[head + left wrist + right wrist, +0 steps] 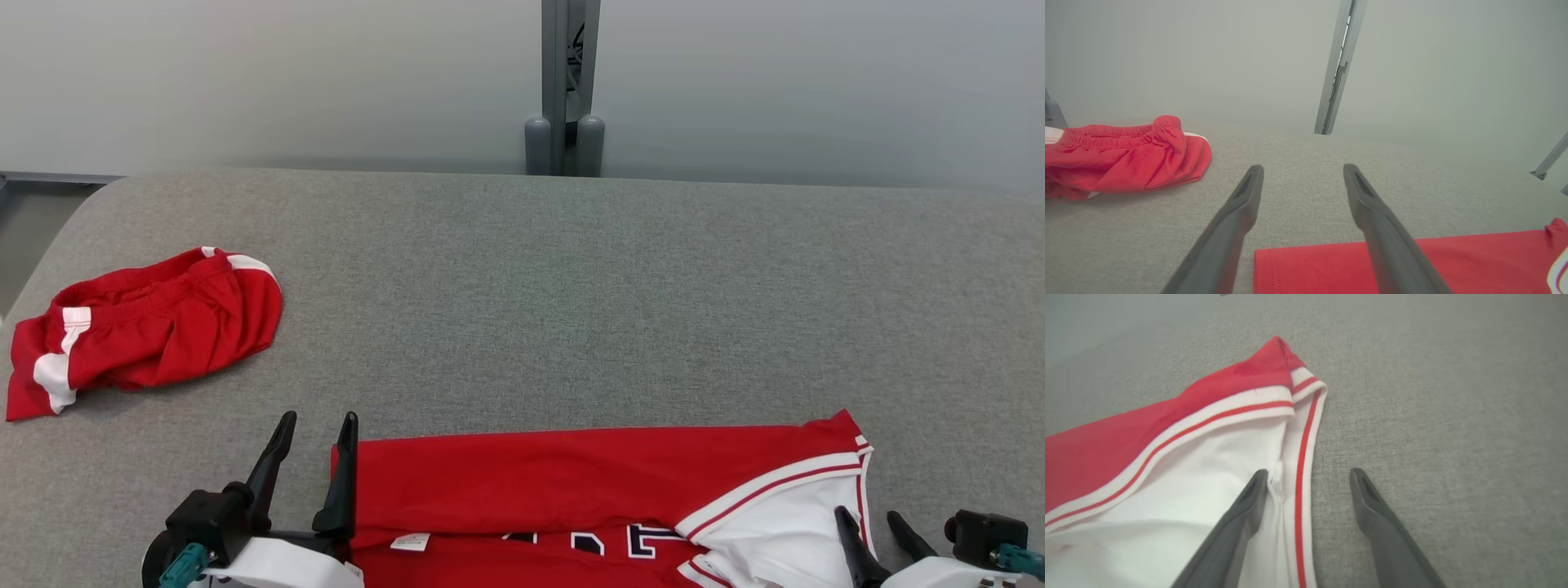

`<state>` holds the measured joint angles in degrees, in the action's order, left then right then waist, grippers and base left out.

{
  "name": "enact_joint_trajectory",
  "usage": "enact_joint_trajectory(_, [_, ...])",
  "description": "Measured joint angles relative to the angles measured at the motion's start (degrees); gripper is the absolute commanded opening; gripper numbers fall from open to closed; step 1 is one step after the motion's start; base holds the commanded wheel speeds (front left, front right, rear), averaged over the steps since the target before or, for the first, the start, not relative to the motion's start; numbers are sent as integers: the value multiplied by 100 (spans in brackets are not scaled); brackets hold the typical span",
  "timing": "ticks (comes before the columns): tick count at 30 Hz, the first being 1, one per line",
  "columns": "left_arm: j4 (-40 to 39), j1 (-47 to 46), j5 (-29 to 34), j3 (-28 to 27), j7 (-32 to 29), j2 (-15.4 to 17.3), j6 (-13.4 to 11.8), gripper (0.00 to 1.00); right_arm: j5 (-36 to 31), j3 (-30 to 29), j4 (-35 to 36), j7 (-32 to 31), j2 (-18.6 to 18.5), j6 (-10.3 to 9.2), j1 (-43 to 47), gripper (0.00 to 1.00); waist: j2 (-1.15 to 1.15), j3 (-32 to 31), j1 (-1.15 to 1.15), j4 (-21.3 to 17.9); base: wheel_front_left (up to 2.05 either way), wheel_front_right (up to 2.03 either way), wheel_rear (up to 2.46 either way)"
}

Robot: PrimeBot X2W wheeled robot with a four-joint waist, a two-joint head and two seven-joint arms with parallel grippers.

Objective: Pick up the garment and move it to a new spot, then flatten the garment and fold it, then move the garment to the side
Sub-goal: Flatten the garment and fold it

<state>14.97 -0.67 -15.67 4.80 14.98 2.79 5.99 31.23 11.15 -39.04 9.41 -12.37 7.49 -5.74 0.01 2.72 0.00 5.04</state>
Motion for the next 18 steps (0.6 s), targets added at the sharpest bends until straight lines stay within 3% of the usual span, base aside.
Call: enact_joint_trajectory(18, [18, -66, 13, -25, 0, 2, -1, 100, 1295, 1071, 96, -401, -313, -14, -109, 100, 0, -33, 0, 12, 0, 0, 0])
